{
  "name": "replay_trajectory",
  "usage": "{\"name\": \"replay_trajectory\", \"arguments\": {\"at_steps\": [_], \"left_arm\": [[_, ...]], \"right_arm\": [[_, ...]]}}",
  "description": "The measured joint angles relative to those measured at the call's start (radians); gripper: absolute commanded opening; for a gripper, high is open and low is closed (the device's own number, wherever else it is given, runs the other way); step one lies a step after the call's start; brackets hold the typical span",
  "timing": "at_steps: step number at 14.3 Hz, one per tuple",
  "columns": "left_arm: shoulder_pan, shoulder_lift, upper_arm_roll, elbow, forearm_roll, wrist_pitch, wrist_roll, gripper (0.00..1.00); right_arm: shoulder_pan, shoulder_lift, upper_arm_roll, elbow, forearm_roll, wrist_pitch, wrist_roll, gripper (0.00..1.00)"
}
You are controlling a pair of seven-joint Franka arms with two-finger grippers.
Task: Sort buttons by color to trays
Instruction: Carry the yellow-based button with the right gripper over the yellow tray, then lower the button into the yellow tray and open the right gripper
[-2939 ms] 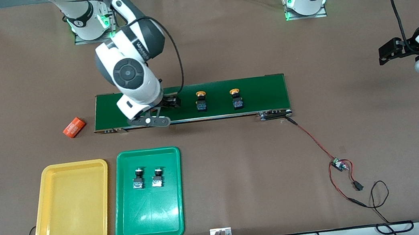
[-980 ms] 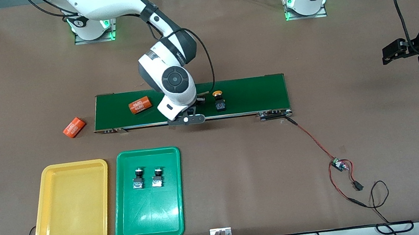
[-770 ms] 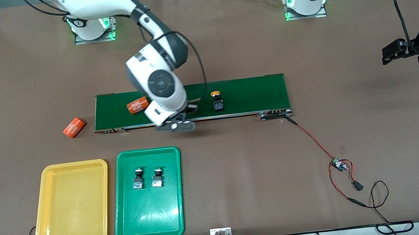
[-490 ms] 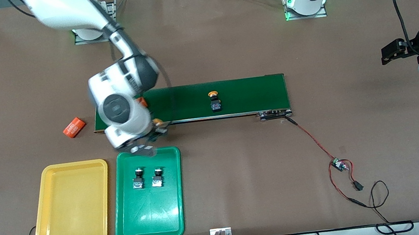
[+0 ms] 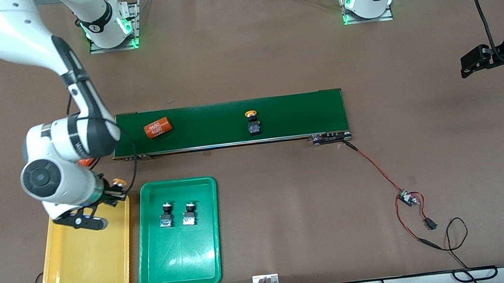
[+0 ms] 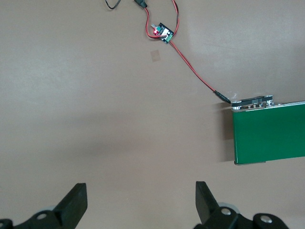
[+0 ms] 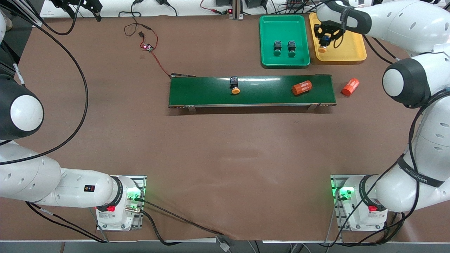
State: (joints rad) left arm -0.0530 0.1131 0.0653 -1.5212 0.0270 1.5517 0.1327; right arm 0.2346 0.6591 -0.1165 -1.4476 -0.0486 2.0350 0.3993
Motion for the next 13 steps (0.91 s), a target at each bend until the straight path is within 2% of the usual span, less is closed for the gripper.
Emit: {"name": "replay_trajectory", "arguments": {"at_steps": [3,7,11,12,13], "left_arm": [[0.000,0.000,0.000,0.000,0.000,0.000,0.000,1.00],[-0.001,0.001,0.000,0.000,0.000,0.000,0.000,1.00],[-0.004,0.001,-0.002,0.001,0.000,0.000,0.000,1.00],[-0.004,0.001,-0.002,0.001,0.000,0.000,0.000,1.00],[-0.004,0.001,-0.002,0.001,0.000,0.000,0.000,1.00]], "right_arm": [[-0.066,0.042,-0.001,0.002,-0.005,0.044,-0.159,0.00],[-0.151,0.087,-0.001,0.003,-0.006,0.175,-0.446,0.00],[-0.195,0.137,0.000,0.007,-0.006,0.230,-0.636,0.01],[-0.199,0.153,0.000,0.008,-0.006,0.247,-0.663,0.02],[-0.202,0.166,0.000,0.009,-0.006,0.259,-0.684,0.16]]}}
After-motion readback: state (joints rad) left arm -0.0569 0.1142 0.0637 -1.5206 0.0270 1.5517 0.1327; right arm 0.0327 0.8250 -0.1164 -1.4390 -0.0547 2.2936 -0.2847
